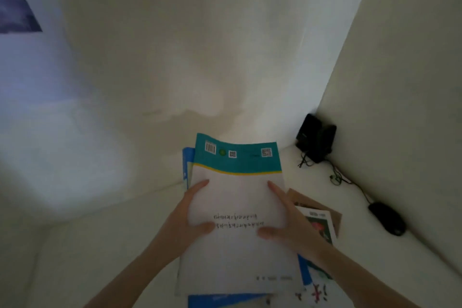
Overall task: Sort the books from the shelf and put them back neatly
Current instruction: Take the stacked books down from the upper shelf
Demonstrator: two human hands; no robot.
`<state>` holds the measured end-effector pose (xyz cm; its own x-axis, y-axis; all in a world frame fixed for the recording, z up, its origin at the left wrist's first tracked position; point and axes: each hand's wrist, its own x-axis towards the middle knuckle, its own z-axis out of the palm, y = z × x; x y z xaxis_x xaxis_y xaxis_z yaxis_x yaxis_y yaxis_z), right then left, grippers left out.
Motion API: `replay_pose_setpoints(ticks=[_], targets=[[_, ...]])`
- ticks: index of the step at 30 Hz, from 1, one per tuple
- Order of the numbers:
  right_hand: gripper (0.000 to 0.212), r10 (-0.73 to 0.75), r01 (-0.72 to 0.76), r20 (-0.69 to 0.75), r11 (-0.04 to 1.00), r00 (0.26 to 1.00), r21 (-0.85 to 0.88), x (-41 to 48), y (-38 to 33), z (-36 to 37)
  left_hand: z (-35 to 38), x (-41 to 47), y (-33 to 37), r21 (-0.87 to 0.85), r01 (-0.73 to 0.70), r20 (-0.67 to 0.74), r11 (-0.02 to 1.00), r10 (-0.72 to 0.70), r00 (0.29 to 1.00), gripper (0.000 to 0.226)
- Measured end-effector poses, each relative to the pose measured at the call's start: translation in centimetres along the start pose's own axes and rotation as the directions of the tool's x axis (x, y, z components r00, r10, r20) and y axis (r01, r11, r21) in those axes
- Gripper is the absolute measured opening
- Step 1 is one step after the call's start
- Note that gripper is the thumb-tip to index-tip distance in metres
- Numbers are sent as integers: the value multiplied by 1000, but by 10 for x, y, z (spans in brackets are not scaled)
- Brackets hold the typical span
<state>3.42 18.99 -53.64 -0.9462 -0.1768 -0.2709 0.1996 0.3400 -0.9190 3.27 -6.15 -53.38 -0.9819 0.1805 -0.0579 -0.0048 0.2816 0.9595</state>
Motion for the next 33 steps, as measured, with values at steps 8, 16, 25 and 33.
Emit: replay_pose_setpoints(ticks=[8,16,25,33], targets=[[105,222,-211,-36,848,974,-486,52,98,36,35,47,-132,374,352,10,858,-383,924,91],[97,89,-92,-29,868,996,-488,48,65,41,8,24,-119,238,343,-6,909,-352,936,64],[61,-607,618,157,702,779,-354,6,-194,54,-121,-35,108,122,-145,-189,982,166,968,35],[63,-995,906,24,76,95,-415,-61,-422,97,-223,-139,303,320,-571,-477,756,649,592,36]])
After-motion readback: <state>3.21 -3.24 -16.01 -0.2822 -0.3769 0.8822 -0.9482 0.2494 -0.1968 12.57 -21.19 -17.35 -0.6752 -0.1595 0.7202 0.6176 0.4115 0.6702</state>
